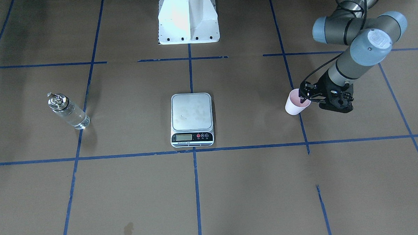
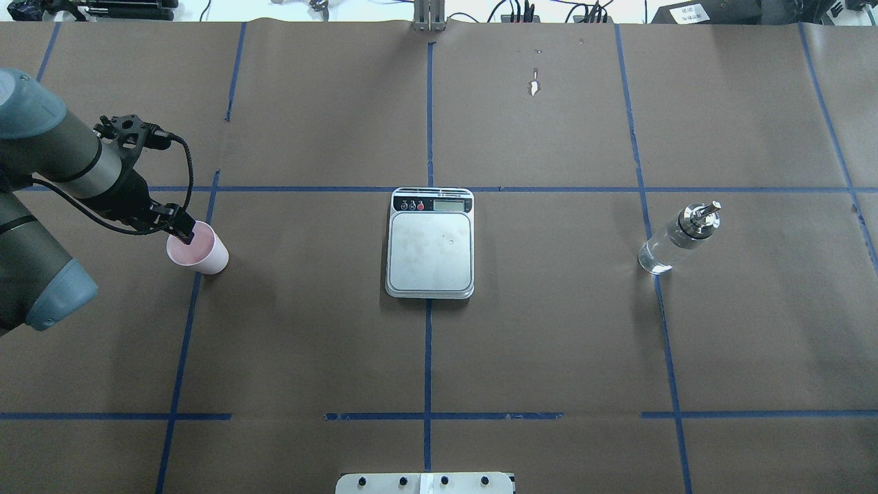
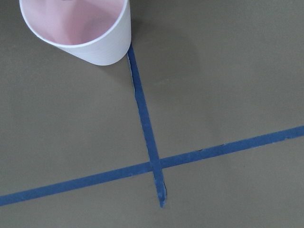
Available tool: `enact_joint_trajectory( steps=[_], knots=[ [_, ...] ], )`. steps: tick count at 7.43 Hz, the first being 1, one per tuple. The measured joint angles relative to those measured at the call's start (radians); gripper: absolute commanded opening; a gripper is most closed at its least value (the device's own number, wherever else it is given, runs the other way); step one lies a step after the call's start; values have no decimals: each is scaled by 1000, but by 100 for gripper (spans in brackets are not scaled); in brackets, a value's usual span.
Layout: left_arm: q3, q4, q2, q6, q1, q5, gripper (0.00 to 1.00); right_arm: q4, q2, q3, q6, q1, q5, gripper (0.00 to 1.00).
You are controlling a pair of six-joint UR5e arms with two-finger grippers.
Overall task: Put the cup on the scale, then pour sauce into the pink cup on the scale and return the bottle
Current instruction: 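Reach the left gripper down and grasp the pink paper cup, then carry the pink cup with the left gripper onto the scale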
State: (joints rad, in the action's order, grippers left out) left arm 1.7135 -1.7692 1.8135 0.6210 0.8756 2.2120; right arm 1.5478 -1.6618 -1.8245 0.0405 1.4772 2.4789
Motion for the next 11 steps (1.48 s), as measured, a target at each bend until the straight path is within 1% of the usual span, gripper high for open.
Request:
enact_joint_trajectory(
  steps=[1,2,4,5,6,7,8,10,11],
  knots=[
    [-8,-2,5,-1,-6,0,4,0,0,0,0,-1,0,100],
    [-11,-3,7,-2,-14,0,0,0,0,0,1,-2,0,100],
    [-9,1,10,-1,-23,3,0,1,0,0,2,-3,0,100],
    [4,12,13,3,-23,3,0,0,0,0,2,-3,0,100],
    [32,48,29,19,-22,4,0,0,0,0,2,-3,-2,100],
    [67,118,72,61,-20,4,0,0,0,1,2,-3,-4,100],
    [85,172,136,141,-31,4,0,0,0,0,2,-4,-6,100],
    [82,195,266,307,-101,-2,0,0,0,1,1,-5,-9,100],
    [60,195,338,369,-130,-17,0,0,1,1,1,-6,-9,100]
  ],
)
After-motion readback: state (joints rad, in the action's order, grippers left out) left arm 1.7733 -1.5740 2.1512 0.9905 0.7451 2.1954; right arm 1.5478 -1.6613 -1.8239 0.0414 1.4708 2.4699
